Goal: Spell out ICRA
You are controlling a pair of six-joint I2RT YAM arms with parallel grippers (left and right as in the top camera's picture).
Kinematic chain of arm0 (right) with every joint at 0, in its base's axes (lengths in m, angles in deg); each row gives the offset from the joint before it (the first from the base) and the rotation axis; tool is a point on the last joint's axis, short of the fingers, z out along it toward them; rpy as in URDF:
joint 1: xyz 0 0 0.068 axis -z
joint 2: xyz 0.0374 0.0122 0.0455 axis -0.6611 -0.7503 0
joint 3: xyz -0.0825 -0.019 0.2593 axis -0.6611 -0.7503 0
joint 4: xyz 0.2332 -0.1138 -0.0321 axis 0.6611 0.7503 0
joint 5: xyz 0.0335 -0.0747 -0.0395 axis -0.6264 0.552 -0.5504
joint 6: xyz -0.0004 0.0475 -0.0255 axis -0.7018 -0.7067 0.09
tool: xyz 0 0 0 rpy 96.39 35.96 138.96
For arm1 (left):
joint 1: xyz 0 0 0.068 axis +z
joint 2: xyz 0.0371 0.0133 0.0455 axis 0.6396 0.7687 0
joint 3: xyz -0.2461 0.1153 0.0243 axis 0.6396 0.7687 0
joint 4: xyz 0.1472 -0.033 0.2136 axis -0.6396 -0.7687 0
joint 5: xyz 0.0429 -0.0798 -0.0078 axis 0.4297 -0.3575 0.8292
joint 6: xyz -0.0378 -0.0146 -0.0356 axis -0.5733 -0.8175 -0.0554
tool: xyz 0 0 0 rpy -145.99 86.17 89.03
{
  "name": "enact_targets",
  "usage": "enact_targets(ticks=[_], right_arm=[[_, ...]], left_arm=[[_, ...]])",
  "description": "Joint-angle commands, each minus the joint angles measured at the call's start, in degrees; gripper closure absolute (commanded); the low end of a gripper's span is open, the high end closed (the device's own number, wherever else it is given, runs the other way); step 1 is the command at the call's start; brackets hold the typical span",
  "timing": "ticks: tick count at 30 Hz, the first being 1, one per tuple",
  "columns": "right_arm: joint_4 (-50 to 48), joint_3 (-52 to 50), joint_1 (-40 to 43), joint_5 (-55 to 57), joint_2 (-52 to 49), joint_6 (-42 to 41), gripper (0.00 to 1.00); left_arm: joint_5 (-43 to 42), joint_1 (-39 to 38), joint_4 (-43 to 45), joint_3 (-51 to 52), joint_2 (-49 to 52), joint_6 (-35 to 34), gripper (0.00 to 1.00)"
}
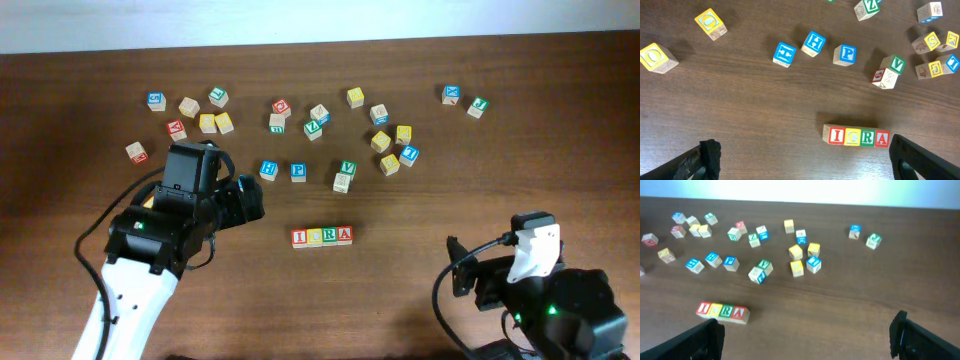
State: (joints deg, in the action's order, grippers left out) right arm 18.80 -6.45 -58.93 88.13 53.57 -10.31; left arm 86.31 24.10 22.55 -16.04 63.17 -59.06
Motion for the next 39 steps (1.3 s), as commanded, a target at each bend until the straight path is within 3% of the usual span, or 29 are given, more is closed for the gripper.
enact_targets(ticks=[1,10,12,22,25,31,39], right_arm=[[-3.8,-4.1,0.8,0.2,1.3,1.6,0.02],[-19.3,-27.2,11.4,-4.0,19.7,4.5,0.02],[-28.4,-36.5,14.1,-5.6,24.6,4.5,0.02],[-43.6,-44.9,15.4,-6.9,25.5,4.5,0.01],[-53.8,-50.2,15.4,-6.9,25.5,4.5,0.02],[-56.5,-51.4,15.4,-5.1,25.5,4.5,0.02],[-49.8,-51.4,16.5,-4.9,25.5,4.3,0.02]], left_arm=[[0.8,0.2,0.1,-0.7,-0.5,0.0,0.01],[0.8,0.2,0.0,-0.7,-0.5,0.0,0.01],[0.8,0.2,0.0,-0.7,-0.5,0.0,0.01],[0.8,0.2,0.0,-0.7,-0.5,0.0,0.01],[0.8,0.2,0.0,-0.7,-0.5,0.0,0.01],[0.8,0.2,0.0,-0.7,-0.5,0.0,0.01],[0.8,0.2,0.0,-0.7,-0.5,0.0,0.01]])
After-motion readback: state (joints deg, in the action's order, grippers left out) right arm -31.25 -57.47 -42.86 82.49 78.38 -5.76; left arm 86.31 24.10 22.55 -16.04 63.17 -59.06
